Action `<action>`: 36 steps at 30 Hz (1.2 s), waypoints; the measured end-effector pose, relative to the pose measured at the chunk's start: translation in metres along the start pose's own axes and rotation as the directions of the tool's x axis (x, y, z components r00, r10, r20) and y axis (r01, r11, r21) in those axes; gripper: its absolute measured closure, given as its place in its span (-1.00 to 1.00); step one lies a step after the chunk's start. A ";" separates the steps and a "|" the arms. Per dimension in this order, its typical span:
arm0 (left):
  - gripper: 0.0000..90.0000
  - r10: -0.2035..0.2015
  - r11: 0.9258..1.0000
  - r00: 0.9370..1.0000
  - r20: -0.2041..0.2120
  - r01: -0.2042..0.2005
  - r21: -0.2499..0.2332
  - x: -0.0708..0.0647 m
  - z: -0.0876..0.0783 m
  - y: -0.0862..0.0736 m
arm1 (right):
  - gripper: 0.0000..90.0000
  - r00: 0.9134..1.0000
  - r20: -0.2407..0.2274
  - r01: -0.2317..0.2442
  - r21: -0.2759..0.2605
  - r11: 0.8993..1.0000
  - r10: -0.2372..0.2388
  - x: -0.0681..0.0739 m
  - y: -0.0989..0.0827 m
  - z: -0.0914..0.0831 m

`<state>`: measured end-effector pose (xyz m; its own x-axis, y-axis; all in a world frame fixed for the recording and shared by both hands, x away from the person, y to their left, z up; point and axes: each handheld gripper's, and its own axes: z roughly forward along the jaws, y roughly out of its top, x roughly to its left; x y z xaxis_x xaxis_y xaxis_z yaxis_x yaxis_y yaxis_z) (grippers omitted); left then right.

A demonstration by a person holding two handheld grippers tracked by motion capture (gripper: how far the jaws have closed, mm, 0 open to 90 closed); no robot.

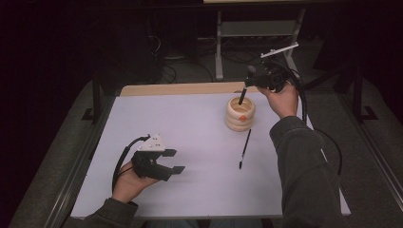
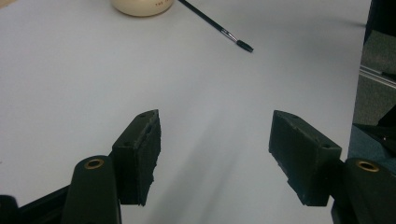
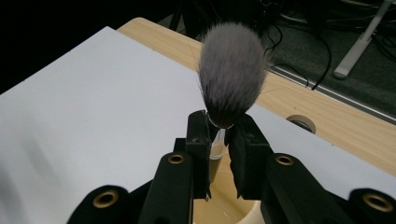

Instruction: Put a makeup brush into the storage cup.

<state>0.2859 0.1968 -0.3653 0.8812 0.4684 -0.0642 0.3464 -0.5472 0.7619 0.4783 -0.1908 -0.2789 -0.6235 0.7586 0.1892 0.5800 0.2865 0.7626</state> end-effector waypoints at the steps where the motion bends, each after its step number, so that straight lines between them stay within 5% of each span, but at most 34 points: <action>1: -0.25 0.000 1.000 1.000 0.000 0.000 0.000 0.000 0.000 0.000 | 0.72 1.000 -0.002 -0.003 -0.003 1.000 0.003 0.000 -0.001 0.001; 36: -0.25 -0.002 1.000 1.000 0.003 0.002 0.012 -0.001 0.001 0.000 | 0.72 0.999 -0.015 -0.038 0.029 0.999 0.038 -0.004 -0.021 0.021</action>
<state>0.2855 0.1956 -0.3664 0.8814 0.4676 -0.0673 0.3518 -0.5547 0.7540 0.4792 -0.1872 -0.3089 -0.6085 0.7603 0.2274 0.6182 0.2745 0.7365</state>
